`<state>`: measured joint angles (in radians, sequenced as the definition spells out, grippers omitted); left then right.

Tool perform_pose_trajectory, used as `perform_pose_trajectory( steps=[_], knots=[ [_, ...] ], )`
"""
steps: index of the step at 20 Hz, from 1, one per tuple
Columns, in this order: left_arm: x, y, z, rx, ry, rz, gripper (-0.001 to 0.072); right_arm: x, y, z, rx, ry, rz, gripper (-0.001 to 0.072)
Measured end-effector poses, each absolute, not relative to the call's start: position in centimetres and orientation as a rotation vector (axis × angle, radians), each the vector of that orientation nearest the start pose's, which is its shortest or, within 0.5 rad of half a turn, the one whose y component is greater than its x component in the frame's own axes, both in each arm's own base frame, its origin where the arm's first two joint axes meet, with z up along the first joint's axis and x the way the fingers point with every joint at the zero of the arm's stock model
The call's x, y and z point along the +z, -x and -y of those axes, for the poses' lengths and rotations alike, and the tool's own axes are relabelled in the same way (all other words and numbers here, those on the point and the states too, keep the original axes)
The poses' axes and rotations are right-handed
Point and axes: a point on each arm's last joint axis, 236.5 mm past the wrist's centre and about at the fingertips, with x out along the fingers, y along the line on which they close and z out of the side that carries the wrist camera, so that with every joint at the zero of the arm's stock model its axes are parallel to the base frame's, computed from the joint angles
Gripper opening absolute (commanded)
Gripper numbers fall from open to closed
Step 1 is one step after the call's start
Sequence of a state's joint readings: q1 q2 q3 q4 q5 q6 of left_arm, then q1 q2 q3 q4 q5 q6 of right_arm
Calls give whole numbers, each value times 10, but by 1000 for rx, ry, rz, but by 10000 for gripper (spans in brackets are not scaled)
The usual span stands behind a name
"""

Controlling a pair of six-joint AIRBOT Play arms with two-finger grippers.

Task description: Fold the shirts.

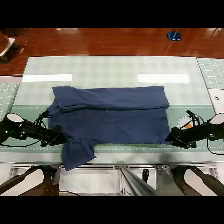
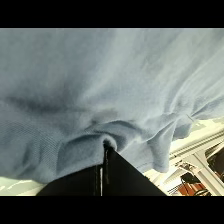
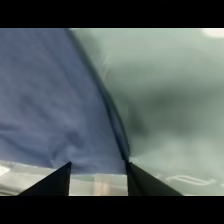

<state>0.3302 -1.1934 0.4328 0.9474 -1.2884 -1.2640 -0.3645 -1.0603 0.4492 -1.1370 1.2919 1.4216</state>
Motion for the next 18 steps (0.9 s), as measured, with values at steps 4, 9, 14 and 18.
perform_pose_trajectory(
  steps=[4,9,14,18],
  knots=[
    [-107,-178,86,-275,836,-1716,18,-108,-195,-54,75,-774,-1636,157],
    [-90,-210,92,-341,869,-1606,18,-86,-237,-62,181,-776,-1499,20],
    [-45,-273,82,-395,831,-1423,18,-39,-289,-55,263,-719,-1359,20],
    [-13,-333,61,-333,810,-1252,18,-17,-331,-44,278,-703,-1296,20]
  ],
)
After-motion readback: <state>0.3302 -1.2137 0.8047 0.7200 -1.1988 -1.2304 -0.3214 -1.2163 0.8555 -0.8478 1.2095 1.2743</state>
